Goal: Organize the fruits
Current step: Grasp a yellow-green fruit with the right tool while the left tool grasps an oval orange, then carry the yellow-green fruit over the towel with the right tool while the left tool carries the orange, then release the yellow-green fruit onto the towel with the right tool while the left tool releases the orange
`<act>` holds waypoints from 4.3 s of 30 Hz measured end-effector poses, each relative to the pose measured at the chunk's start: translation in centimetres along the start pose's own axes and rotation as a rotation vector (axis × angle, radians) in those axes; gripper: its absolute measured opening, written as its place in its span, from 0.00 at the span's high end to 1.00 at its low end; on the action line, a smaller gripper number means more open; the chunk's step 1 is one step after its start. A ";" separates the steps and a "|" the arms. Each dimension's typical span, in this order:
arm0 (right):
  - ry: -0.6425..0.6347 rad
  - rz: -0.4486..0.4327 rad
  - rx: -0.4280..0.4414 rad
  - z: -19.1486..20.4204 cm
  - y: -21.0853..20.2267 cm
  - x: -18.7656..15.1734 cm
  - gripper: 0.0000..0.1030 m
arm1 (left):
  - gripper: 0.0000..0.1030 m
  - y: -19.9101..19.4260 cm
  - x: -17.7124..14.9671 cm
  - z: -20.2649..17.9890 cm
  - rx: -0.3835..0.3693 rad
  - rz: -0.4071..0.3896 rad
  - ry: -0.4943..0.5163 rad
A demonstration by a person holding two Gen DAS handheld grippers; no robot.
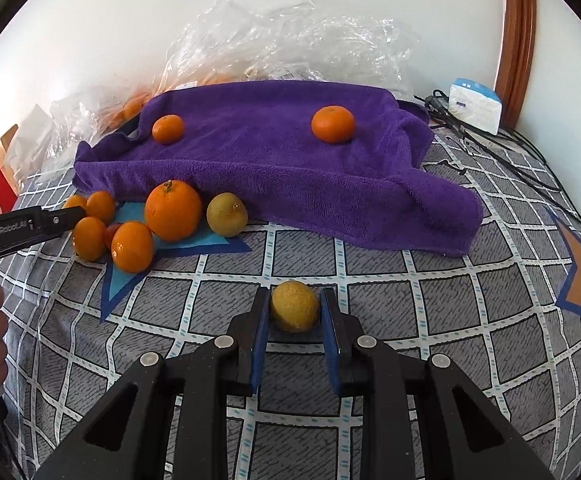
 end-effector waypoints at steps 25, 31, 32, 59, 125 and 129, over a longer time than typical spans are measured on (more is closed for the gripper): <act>-0.002 -0.002 -0.014 0.3 -0.2 0.0 0.76 | 0.68 -3.3 -1.9 1.3 -0.067 -0.188 -0.003; 0.000 -0.010 -0.012 0.1 -0.4 0.0 0.76 | 0.68 -4.1 -2.1 0.7 -0.052 -0.223 0.018; 0.003 -0.012 -0.013 0.1 -0.4 0.0 0.76 | 0.68 -4.2 -2.1 0.6 -0.057 -0.224 0.018; 0.091 -0.068 -0.006 -1.0 -2.4 2.4 0.76 | 0.68 -8.2 0.1 0.4 -0.114 -0.298 -0.005; 0.021 -0.027 -0.068 -2.1 7.0 9.7 0.72 | 0.68 3.4 5.4 -3.3 -0.047 -0.176 0.109; 0.021 -0.035 -0.080 -2.1 6.7 9.7 0.62 | 0.68 3.4 5.3 -3.7 -0.018 -0.188 0.135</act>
Point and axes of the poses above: each gripper's, at about its wrist camera, not at the fingertips, and y roughly the way its jaws point, z to its left, x to its top, the point moved 1 cm from there along y, roughly the way its jaws point, and after that the axes turned 2 degrees about -y, right-handed, at the moved point
